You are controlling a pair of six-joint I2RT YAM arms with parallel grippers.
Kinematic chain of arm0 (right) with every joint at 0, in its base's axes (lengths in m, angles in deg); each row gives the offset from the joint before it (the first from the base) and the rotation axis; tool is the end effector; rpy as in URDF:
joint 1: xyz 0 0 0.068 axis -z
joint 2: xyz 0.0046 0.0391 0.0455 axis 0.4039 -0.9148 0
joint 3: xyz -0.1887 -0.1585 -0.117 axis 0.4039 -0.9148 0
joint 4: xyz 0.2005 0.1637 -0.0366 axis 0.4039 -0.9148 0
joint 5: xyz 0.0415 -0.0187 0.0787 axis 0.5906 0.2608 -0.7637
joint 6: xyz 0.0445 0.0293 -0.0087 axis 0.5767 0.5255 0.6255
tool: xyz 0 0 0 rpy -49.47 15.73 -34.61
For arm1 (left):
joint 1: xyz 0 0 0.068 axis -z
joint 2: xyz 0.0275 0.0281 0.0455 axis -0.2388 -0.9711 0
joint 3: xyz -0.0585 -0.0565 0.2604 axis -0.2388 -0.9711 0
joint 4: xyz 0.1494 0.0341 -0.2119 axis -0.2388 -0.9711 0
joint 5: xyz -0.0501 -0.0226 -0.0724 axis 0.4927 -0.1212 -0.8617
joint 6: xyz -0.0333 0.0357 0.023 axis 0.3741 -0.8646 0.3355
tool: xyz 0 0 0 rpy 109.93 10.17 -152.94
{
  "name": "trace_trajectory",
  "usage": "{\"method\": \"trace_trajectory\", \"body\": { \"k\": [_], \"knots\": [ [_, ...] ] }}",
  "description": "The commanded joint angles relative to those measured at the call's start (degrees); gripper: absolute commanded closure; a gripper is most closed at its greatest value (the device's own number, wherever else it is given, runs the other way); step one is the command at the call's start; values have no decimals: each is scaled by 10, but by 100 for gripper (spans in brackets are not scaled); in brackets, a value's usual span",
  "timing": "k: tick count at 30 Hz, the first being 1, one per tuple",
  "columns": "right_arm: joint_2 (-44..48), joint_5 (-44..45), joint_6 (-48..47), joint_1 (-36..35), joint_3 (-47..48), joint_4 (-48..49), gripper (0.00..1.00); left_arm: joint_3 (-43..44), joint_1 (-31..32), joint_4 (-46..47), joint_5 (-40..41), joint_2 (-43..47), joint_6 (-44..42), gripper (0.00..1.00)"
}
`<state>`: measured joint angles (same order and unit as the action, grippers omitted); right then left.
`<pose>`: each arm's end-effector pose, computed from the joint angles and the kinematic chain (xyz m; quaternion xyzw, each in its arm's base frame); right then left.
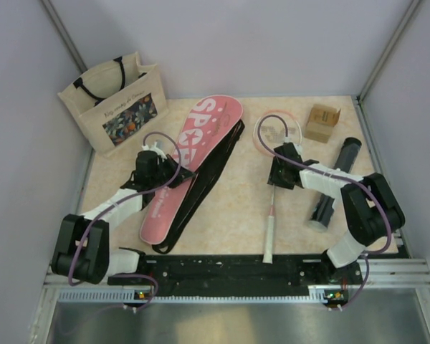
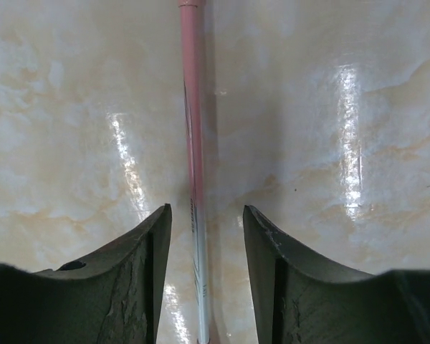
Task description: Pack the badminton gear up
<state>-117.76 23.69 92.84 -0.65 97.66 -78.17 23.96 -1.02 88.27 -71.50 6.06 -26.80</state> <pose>0.2810 0.1216 0.1646 0.1103 0.9521 0.0680 0.2770 0.2556 -0.0724 0.1974 -0.1814 0.8402 -0.3986 0.3199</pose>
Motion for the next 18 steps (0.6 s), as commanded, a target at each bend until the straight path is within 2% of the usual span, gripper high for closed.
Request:
{"method": "trace_trajectory", "body": {
  "k": [1, 5, 11, 18],
  "knots": [
    [-26, -2, 3, 4, 11, 29, 56, 24, -1, 47, -9, -3, 19, 100],
    [-41, -2, 5, 4, 11, 36, 65, 29, 0, 83, -19, -19, 41, 100],
    [-9, 0, -1, 4, 7, 29, 99, 40, 1, 135, -32, -58, 67, 100],
    [89, -14, -5, -8, -19, -2, 100, 68, 8, 149, -31, -88, 63, 100]
  ]
}}
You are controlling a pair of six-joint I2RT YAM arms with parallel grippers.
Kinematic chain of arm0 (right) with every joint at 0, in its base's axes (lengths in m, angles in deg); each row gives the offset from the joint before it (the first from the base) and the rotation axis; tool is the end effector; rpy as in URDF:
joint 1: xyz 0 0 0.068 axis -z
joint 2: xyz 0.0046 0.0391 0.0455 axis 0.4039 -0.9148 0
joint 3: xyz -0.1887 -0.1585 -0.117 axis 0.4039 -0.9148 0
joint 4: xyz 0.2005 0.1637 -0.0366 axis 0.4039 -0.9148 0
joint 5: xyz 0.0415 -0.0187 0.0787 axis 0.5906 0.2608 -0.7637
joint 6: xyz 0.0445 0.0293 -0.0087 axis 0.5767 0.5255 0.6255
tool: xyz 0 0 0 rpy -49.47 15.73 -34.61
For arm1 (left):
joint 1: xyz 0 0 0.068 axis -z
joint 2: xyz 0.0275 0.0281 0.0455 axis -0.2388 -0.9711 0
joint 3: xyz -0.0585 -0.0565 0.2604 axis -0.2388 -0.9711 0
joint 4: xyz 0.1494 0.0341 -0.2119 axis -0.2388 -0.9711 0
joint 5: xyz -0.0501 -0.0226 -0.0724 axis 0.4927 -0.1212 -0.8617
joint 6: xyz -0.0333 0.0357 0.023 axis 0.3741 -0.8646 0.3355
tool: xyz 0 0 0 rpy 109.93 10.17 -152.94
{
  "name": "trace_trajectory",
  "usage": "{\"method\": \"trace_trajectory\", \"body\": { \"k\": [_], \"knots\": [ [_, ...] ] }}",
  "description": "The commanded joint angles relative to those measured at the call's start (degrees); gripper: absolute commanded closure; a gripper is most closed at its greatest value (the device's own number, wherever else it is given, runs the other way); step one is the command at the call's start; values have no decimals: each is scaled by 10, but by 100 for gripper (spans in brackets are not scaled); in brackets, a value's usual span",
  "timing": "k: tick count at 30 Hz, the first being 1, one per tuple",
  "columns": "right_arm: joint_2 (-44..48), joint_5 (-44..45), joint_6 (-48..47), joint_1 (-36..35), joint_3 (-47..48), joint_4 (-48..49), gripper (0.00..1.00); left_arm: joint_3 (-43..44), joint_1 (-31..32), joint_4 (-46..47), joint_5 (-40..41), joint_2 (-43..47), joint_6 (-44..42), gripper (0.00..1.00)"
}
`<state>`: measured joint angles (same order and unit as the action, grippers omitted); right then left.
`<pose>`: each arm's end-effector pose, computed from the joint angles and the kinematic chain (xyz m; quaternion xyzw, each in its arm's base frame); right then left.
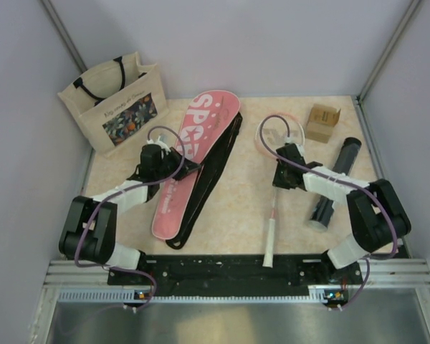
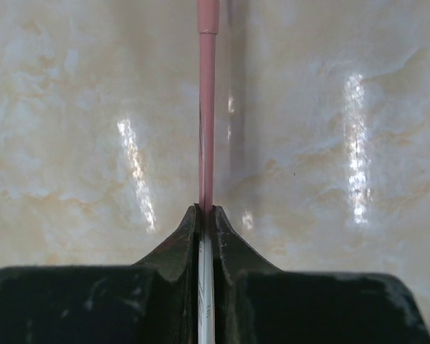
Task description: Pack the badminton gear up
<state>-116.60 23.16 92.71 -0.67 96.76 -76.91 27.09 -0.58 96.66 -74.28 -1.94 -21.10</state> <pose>0.2787 0.1210 0.1672 0.1084 0.9489 0.0782 0.2858 0.2821 -0.0823 0.1922 -0.1963 0.8191 -0.4426 0.3076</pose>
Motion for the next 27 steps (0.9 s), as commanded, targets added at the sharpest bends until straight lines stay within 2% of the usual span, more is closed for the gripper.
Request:
{"method": "trace_trajectory", "body": {
  "k": [1, 7, 12, 18, 27],
  "knots": [
    [87, -13, -3, -14, -12, -18, 100, 39, 5, 67, -3, -13, 2, 100],
    [139, -9, 10, -75, -4, -44, 100, 49, 11, 79, -3, -27, -8, 100],
    [145, 1, 41, -144, 9, -55, 100, 59, 19, 69, -3, -28, -23, 100],
    [106, 14, 70, -209, 33, -54, 100, 59, 27, 64, -2, -23, -31, 100],
    [56, 17, 85, -247, 69, -51, 100, 53, 30, 55, -3, -21, -45, 100]
  ]
}}
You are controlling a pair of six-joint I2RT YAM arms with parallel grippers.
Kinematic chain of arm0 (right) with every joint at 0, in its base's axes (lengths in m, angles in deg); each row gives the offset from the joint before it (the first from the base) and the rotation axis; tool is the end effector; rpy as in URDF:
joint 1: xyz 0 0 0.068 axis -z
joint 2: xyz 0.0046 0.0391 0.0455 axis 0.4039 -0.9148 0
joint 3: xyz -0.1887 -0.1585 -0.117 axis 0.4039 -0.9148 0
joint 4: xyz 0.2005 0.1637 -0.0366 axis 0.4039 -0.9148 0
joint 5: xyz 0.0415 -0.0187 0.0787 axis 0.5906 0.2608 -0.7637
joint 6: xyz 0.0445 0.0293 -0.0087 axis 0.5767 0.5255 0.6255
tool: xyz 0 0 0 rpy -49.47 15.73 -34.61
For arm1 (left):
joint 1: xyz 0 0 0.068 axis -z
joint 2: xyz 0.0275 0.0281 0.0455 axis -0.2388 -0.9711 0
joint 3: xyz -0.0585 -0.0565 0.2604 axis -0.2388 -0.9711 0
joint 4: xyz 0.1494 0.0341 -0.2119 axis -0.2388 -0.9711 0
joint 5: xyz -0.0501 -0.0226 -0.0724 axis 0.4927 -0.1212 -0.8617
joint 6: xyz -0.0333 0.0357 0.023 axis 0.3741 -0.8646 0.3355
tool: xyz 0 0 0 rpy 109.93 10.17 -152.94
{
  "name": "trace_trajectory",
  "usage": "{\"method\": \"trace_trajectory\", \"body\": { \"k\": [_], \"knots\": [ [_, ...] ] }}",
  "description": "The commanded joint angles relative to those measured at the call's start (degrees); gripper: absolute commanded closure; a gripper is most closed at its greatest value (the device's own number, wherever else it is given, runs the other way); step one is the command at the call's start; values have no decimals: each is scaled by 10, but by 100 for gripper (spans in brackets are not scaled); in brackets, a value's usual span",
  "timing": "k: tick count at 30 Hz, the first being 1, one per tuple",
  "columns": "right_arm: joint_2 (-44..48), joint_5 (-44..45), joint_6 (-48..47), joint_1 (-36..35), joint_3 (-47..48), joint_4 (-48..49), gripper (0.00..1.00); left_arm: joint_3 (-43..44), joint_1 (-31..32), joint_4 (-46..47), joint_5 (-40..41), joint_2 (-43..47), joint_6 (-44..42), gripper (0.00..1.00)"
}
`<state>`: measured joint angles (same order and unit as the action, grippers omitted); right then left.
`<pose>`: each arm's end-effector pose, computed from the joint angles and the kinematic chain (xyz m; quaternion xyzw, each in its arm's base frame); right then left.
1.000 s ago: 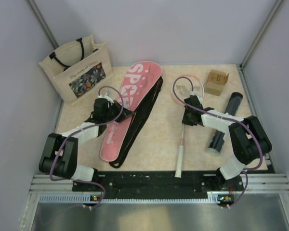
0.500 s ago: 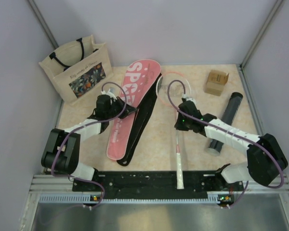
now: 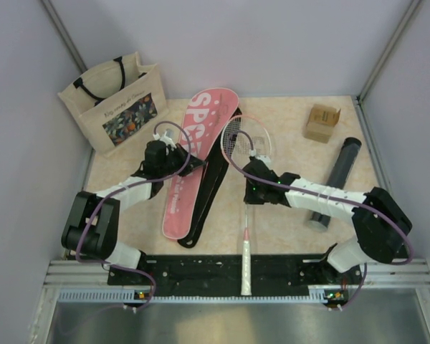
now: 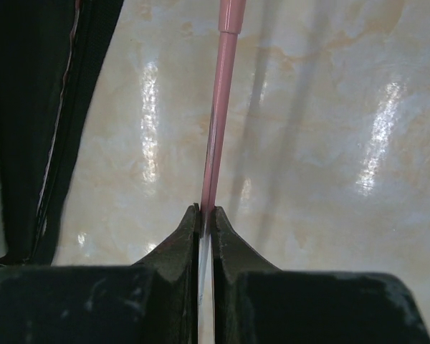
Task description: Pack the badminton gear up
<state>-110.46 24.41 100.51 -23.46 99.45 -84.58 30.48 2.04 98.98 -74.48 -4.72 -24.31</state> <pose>0.2033 0.2110 0.2027 -0.0122 0.9513 0.1503 0.2689 0.2939 -0.0997 0.2007 -0.1447 0.8170 -0.4515 0.3281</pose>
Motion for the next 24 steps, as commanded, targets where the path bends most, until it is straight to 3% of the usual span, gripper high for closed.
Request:
{"method": "trace_trajectory", "body": {
  "k": [1, 18, 24],
  "knots": [
    [-9, 7, 8, -23, 44, 25, 100, 20, 4, 31, -1, 8, -14, 100],
    [-41, 21, 28, -55, 37, 5, 100, 24, 11, 32, -5, -2, -19, 100],
    [-44, 48, 21, -54, 66, 49, 100, 16, 15, 31, -9, -1, -15, 100]
  ]
}}
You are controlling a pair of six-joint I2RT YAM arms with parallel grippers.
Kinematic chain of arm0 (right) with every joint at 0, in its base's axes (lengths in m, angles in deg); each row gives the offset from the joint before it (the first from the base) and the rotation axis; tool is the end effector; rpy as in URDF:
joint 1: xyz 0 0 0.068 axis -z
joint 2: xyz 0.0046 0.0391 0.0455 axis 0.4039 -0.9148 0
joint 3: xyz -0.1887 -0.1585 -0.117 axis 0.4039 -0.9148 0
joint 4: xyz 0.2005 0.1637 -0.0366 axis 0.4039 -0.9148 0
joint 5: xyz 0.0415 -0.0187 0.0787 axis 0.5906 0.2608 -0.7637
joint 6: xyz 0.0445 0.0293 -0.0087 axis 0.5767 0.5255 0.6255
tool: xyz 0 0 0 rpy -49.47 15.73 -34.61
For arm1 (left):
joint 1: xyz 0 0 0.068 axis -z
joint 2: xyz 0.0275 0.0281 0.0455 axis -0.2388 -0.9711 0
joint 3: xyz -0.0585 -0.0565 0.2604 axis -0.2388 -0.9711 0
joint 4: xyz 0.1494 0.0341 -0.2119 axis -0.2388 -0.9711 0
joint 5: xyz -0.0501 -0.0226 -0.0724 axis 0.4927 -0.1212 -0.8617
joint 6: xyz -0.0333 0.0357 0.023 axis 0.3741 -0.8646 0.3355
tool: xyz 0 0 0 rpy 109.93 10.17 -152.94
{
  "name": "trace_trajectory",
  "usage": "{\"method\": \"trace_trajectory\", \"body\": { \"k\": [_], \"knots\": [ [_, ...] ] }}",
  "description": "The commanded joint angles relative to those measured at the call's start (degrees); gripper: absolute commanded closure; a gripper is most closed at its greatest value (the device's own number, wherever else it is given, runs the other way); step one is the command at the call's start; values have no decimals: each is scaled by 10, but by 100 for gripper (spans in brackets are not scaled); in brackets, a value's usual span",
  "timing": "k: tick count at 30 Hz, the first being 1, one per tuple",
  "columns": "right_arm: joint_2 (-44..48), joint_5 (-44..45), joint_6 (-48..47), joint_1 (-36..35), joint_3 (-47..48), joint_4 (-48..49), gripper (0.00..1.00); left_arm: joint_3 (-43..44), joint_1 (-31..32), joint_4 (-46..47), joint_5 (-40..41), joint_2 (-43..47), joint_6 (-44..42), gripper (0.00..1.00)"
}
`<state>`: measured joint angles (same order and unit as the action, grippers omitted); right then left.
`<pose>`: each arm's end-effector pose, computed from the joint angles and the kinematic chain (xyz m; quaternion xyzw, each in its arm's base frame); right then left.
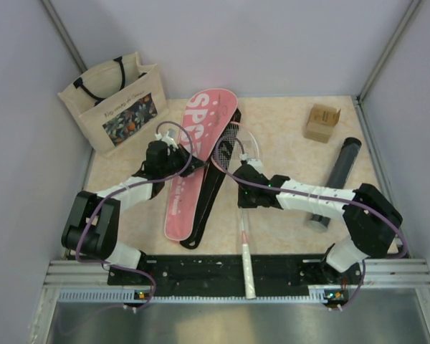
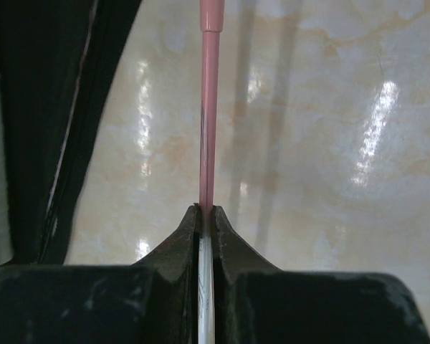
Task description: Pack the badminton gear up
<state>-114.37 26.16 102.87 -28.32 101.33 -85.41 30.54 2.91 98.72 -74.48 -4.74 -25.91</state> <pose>0.1918 0.2349 0.1927 -0.0312 0.9566 0.1387 0.2543 0.2923 -0.1042 0.2005 -0.1277 0.8208 -0.4488 0.3295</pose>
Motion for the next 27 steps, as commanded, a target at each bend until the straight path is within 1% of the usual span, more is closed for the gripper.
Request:
{"method": "trace_trajectory", "body": {
  "k": [1, 5, 7, 13, 18, 27],
  "knots": [
    [-10, 37, -4, -6, 54, 73, 100, 12, 8, 35, -10, 0, 4, 100],
    [-52, 41, -7, -3, 89, 120, 100, 0, 12, 44, -24, 5, 25, 100],
    [-77, 48, -6, -2, 109, 141, 100, 0, 15, 29, -32, 7, 32, 100],
    [-142, 104, 8, 10, 147, 242, 100, -33, 19, 59, -36, 31, 90, 100],
    [-174, 152, 46, 22, 145, 334, 100, -56, 23, 71, -21, 57, 128, 100],
    [-235, 177, 121, 33, 157, 414, 100, -97, 28, 103, 24, 104, 181, 100]
  ]
}}
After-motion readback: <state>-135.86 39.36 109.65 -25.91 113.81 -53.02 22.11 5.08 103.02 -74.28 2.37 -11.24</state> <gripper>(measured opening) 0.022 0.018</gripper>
